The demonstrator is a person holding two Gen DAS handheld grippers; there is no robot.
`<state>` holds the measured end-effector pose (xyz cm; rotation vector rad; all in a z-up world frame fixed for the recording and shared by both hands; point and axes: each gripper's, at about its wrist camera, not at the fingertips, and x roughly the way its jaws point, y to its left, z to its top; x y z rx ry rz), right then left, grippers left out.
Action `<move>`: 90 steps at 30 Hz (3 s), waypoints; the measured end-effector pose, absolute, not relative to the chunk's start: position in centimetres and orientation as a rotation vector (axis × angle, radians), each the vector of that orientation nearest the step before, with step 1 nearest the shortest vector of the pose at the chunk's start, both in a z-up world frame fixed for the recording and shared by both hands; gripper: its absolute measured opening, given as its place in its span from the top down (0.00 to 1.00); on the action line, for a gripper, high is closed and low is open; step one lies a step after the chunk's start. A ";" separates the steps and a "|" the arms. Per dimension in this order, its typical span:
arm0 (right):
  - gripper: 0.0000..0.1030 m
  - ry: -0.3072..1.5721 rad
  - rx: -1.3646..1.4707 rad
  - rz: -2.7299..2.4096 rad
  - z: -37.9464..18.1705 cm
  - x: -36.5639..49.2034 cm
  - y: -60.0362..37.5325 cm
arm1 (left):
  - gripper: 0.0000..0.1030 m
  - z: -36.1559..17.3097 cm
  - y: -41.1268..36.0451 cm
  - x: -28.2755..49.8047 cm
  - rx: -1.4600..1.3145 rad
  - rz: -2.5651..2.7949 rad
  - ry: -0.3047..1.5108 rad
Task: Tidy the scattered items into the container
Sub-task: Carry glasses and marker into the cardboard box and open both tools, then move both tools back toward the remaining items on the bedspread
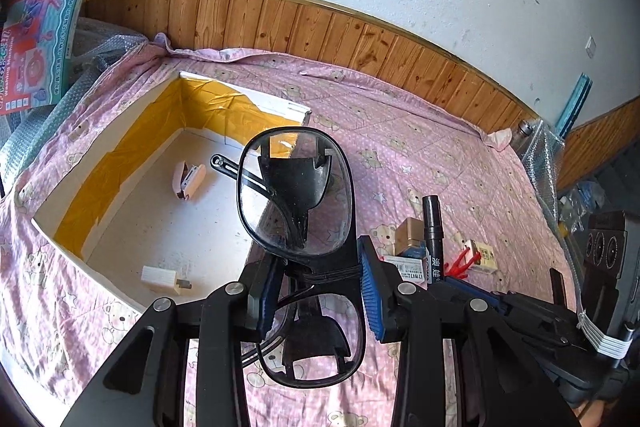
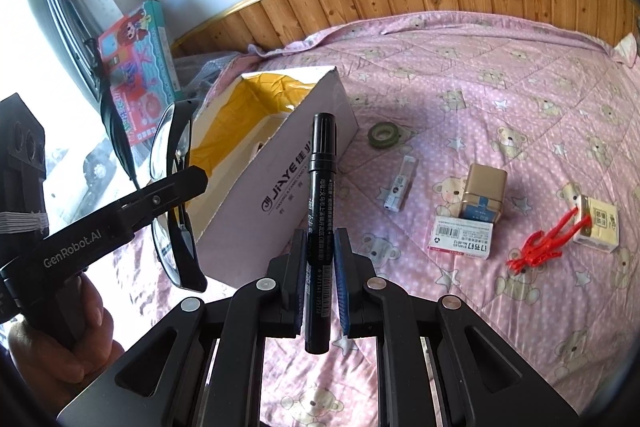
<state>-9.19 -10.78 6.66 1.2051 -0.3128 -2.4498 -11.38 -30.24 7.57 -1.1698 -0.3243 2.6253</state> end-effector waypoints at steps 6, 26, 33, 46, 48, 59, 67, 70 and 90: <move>0.87 -0.262 1.183 -2.435 7.6 -10.7 -12.8 | 0.64 8.0 -32.2 -12.4 -1.153 2.652 -0.365; 0.87 -0.101 1.107 -2.355 10.0 -16.4 -20.9 | 0.64 8.0 -40.3 -15.8 -1.139 2.760 -0.495; 0.87 -0.079 1.119 -2.298 9.7 -18.7 -24.0 | 0.64 6.7 -43.3 -16.8 -1.176 2.784 -0.551; 0.87 -0.037 1.276 -2.212 5.6 -22.8 -28.3 | 0.64 2.8 -45.0 -20.0 -1.336 2.705 -0.565; 0.87 -0.027 1.292 -2.213 5.1 -23.2 -28.6 | 0.64 2.3 -45.1 -20.4 -1.352 2.701 -0.567; 0.83 -0.076 1.351 -2.250 3.0 -24.1 -27.1 | 0.60 -1.0 -46.3 -21.4 -1.469 2.664 -0.579; 0.83 -0.103 1.320 -2.261 3.1 -21.0 -24.9 | 0.60 -1.5 -45.4 -19.5 -1.503 2.692 -0.460; 0.83 -0.114 1.313 -2.268 3.3 -20.1 -24.4 | 0.60 -1.4 -45.0 -18.7 -1.527 2.692 -0.462; 0.74 -0.286 1.171 -2.322 5.5 -12.0 -18.0 | 0.59 3.3 -38.3 -12.4 -1.401 2.681 -0.382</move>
